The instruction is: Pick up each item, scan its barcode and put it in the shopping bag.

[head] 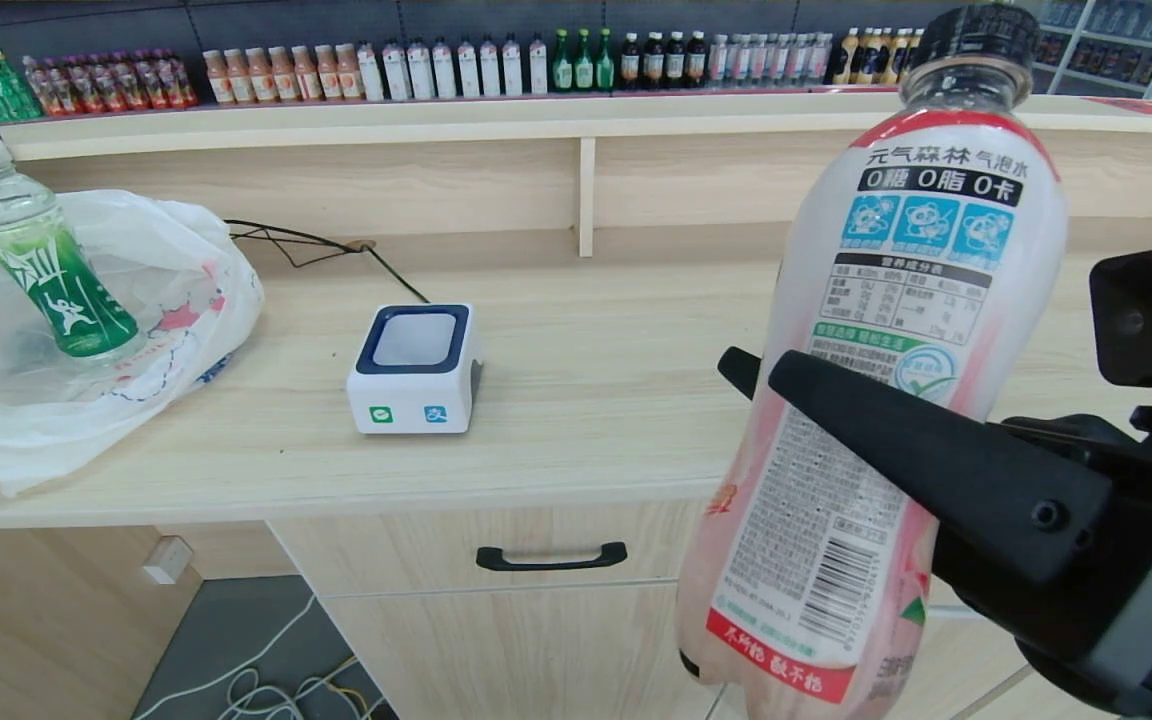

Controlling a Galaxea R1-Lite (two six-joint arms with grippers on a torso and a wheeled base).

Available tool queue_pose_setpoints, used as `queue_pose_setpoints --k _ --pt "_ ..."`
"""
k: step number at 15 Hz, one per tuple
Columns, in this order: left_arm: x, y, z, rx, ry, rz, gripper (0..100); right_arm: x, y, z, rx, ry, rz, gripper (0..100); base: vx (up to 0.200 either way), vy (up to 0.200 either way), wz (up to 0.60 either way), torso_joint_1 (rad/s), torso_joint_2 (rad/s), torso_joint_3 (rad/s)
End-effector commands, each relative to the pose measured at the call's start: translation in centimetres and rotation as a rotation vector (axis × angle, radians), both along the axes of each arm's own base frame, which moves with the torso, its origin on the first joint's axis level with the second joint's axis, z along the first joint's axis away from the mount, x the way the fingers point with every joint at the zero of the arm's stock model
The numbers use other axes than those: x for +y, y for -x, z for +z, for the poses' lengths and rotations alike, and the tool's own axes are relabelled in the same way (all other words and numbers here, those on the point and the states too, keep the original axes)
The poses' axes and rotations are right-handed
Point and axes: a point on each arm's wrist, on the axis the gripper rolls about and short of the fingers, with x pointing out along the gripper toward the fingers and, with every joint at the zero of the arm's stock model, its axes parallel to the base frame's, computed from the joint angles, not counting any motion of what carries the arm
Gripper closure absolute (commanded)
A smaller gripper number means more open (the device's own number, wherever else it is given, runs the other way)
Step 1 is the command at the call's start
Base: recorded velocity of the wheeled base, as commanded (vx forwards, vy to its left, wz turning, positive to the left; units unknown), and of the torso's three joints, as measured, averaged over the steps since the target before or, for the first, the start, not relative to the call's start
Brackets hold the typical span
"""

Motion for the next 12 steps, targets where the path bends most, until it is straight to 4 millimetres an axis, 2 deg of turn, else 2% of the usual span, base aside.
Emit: queue_pose_setpoints --k 1,12 --pt "0.00 0.00 0.00 0.000 0.000 0.001 0 -0.07 0.07 0.08 -0.004 -0.003 0.001 100 0.000 0.000 0.00 0.000 0.00 0.000" --pt "0.00 0.00 0.00 0.000 0.000 -0.001 0 -0.21 0.22 -0.29 -0.045 0.028 -0.025 100 0.000 0.000 0.00 0.000 0.00 0.000"
